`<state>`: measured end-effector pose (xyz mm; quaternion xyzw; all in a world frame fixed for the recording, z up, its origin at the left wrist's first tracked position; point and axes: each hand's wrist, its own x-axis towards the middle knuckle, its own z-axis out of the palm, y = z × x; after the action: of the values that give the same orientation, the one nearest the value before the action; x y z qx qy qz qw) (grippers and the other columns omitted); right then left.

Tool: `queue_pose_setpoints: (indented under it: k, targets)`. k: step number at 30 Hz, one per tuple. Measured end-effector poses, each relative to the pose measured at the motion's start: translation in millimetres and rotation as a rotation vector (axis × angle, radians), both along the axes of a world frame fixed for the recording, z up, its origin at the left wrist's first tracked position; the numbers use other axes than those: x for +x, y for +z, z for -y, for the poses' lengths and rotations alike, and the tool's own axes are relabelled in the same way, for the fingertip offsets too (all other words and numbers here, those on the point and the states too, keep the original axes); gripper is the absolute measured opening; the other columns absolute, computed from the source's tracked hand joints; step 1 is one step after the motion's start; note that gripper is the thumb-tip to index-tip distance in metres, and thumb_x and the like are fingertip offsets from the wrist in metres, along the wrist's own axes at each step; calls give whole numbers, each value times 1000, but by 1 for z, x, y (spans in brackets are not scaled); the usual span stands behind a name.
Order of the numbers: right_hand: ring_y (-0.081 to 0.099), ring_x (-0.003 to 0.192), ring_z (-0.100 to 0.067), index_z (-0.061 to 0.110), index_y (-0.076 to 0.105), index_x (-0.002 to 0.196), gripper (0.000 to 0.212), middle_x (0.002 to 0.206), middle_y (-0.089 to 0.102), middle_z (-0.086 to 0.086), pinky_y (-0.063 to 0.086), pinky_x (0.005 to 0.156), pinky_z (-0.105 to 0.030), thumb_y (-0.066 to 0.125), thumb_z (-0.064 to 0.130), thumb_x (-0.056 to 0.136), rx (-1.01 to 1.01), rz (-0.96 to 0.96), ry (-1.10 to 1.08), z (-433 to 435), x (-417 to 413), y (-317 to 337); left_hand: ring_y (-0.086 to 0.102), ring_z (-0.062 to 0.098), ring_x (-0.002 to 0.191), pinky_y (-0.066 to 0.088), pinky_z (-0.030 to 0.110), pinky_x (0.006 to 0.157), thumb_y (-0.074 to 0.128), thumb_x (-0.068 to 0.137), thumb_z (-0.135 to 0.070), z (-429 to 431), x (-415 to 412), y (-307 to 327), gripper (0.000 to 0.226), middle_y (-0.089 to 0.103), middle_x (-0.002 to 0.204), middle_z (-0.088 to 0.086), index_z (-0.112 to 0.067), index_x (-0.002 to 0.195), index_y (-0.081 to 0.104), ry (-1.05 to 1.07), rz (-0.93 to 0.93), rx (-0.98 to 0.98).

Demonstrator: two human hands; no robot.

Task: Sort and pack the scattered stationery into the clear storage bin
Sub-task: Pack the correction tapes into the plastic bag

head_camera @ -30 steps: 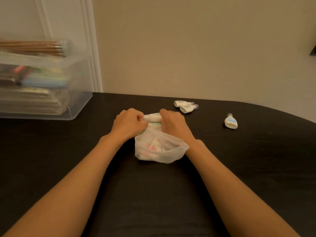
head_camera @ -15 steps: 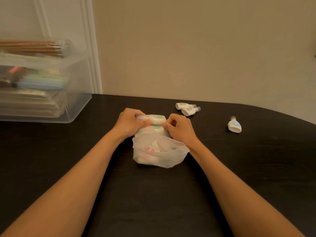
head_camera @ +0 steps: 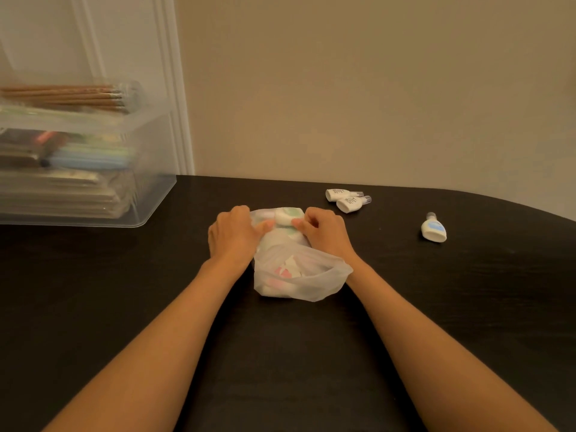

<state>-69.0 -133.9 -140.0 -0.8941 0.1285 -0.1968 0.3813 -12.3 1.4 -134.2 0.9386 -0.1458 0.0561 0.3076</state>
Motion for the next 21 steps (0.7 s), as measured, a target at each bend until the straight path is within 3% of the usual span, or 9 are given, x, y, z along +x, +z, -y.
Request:
queue_pose_setpoints:
  k: [4, 7, 10, 13, 15, 18, 19, 21]
  targets:
    - [42, 67, -18, 12, 41, 66, 31, 67, 46, -1, 31, 64, -32, 48, 16, 96, -329, 42, 49, -1, -7, 3, 45, 23, 68, 32, 30, 57, 58, 89, -37, 2, 0, 1, 39, 45, 72, 5, -11, 63, 43, -67, -21, -59]
    - [41, 67, -22, 10, 40, 67, 31, 68, 45, -4, 25, 61, -29, 44, 12, 97, -488, 75, 68, 1, -10, 3, 48, 32, 71, 32, 32, 58, 54, 92, -30, 3, -5, -2, 42, 43, 67, 5, -14, 58, 37, -105, 109, -18]
    - [33, 55, -13, 13, 35, 56, 41, 56, 38, 3, 24, 53, -26, 49, 10, 94, -402, 114, 27, 8, -8, -3, 46, 25, 75, 33, 33, 65, 47, 95, -26, 5, -8, 1, 37, 55, 76, 12, -14, 60, 42, -166, 238, 76]
    - [43, 63, -17, 7, 50, 67, 26, 66, 49, -3, 30, 60, -32, 54, 13, 92, -329, 95, -31, 14, -4, -7, 44, 26, 98, 35, 34, 81, 50, 91, -27, 13, 0, 3, 18, 52, 94, 6, -14, 78, 50, -152, 312, 106]
    - [50, 74, -19, 3, 59, 78, 18, 79, 57, -5, 34, 64, -30, 54, 14, 92, -330, 46, -28, 15, -3, -4, 39, 23, 108, 37, 34, 89, 59, 85, -34, 18, 6, 4, 24, 43, 110, 4, -15, 96, 49, -165, 210, -8]
    - [58, 79, -19, 7, 69, 85, 20, 87, 67, -6, 49, 75, -36, 50, 11, 89, -119, 94, -105, 18, -6, 1, 43, 25, 118, 39, 37, 95, 61, 85, -39, 27, 14, 3, 47, 45, 127, 7, -17, 125, 47, -234, -27, -108]
    - [59, 82, -18, 8, 70, 87, 21, 91, 68, -6, 50, 77, -34, 49, 9, 89, -69, 152, -187, 22, -5, 1, 47, 26, 115, 40, 36, 91, 59, 87, -40, 31, 18, 2, 45, 52, 124, 8, -15, 124, 51, -230, -46, -109]
    - [51, 107, -20, 12, 66, 108, 26, 118, 59, -6, 42, 86, -28, 46, 8, 91, -150, 191, -357, 33, -1, -1, 53, 25, 106, 42, 34, 83, 59, 88, -37, 36, 23, 0, 36, 61, 111, 8, -11, 113, 60, -195, -33, -148]
